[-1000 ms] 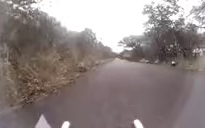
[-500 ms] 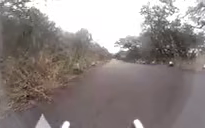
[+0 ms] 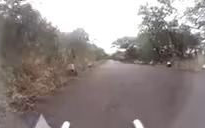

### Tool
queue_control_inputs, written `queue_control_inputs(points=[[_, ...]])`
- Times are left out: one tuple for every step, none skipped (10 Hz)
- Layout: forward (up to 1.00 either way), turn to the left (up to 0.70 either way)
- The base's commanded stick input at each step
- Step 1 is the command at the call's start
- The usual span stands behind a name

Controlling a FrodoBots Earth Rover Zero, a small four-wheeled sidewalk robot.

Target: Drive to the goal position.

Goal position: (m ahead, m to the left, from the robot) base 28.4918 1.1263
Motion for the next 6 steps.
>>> queue_control_inputs(points=[[0.5,0.0],[0.5,0.0],[0.5,0.0],[0.5,0.0],[0.5,0.0],[0.5,0.0]])
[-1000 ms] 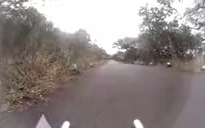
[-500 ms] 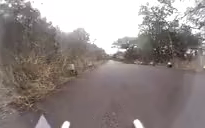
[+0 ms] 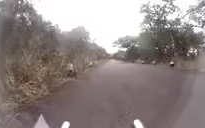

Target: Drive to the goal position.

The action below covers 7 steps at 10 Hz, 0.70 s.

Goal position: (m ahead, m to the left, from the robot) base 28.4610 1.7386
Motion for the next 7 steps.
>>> queue_control_inputs(points=[[0.5,-0.19],[0.5,-0.46],[0.5,-0.5],[0.5,-0.5],[0.5,-0.5],[0.5,-0.5],[0.5,-0.5]])
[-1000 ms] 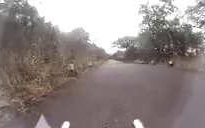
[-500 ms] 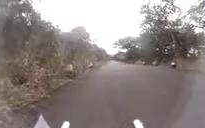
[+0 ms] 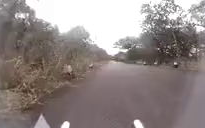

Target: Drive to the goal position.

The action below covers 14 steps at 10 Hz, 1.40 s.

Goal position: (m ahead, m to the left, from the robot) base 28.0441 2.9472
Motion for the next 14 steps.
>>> queue_control_inputs(points=[[0.5,-0.17],[0.5,0.0],[0.5,0.0],[0.5,0.0],[0.5,0.0],[0.5,0.0],[0.5,0.0],[0.5,0.0],[0.5,0.0],[0.5,0.0],[0.5,0.0],[0.5,0.0],[0.5,0.0],[0.5,0.0]])
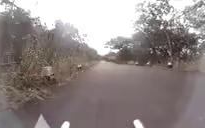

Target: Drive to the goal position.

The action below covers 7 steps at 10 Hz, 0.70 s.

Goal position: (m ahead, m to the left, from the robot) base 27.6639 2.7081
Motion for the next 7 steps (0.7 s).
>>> queue_control_inputs(points=[[0.5,0.0],[0.5,0.0],[0.5,0.0],[0.5,0.0],[0.5,0.0],[0.5,0.0],[0.5,0.0]])
